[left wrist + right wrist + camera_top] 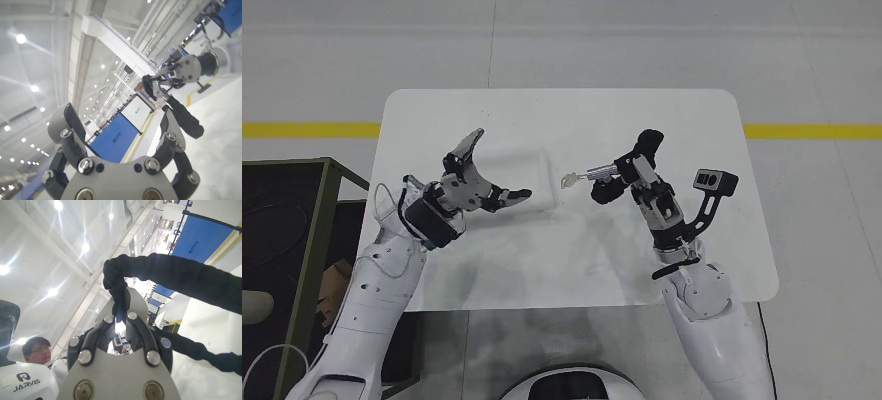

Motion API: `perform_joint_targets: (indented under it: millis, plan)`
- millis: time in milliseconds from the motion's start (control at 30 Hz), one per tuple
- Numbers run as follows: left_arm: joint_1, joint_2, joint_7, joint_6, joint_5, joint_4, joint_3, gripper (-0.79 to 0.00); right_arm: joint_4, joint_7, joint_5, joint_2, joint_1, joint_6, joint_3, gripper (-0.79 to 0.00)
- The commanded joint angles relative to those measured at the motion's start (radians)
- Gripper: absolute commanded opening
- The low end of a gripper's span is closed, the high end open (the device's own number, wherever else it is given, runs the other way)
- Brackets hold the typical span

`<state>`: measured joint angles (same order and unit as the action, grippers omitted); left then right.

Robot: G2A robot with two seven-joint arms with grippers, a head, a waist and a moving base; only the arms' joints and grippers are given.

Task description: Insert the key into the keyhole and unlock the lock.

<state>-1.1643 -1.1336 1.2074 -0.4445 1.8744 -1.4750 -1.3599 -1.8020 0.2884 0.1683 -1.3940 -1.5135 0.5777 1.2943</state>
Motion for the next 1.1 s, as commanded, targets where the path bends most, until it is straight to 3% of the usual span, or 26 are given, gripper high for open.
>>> perform_joint_targets:
  millis: [0, 167, 233, 533, 600, 733, 800, 900, 967, 1067]
  plan:
    - [-0.01, -0.002, -0.064, -0.154, -0.176, 0.001, -0.011, 0.0, 0.0, 0.0, 0.0, 0.0, 0.0, 0.0, 0.0, -0.785]
    - [-0.035, -0.014, -0.292, -0.325, -0.501, -0.009, -0.002, 0.0, 0.0, 0.0, 0.0, 0.0, 0.0, 0.0, 0.0, -0.785]
    - [-0.035, -0.02, -0.4, -0.292, -0.605, -0.019, 0.003, 0.0, 0.0, 0.0, 0.0, 0.0, 0.0, 0.0, 0.0, -0.785]
    - [-0.034, -0.021, -0.411, -0.278, -0.605, -0.026, 0.004, 0.0, -0.015, -0.019, 0.03, -0.001, -0.017, -0.025, -0.003, -0.785]
    - [-0.06, -0.027, -0.459, -0.318, -0.748, -0.021, 0.02, 0.0, -0.019, -0.02, 0.03, 0.0, -0.016, -0.033, 0.001, -0.785]
    - [-0.046, -0.027, -0.763, -0.395, -1.184, -0.025, 0.026, 0.0, -0.022, -0.023, 0.017, 0.001, -0.018, -0.032, 0.002, -0.785]
    - [-0.047, -0.018, -1.021, -0.39, -1.477, -0.024, 0.057, 0.0, -0.019, -0.029, 0.02, 0.0, -0.018, -0.033, 0.003, -0.785]
    - [-0.05, 0.0, -1.414, -0.246, -1.946, -0.083, 0.079, 0.0, -0.012, -0.031, 0.026, 0.0, -0.017, -0.031, -0.001, -0.785]
    - [-0.052, 0.016, -1.644, -0.147, -2.107, -0.115, 0.055, 0.0, -0.007, -0.029, 0.025, 0.0, -0.018, -0.033, -0.006, -0.785]
    - [-0.072, 0.029, -1.882, -0.067, -2.291, -0.161, 0.044, 0.0, -0.002, -0.025, 0.027, 0.0, -0.015, -0.047, -0.013, -0.785]
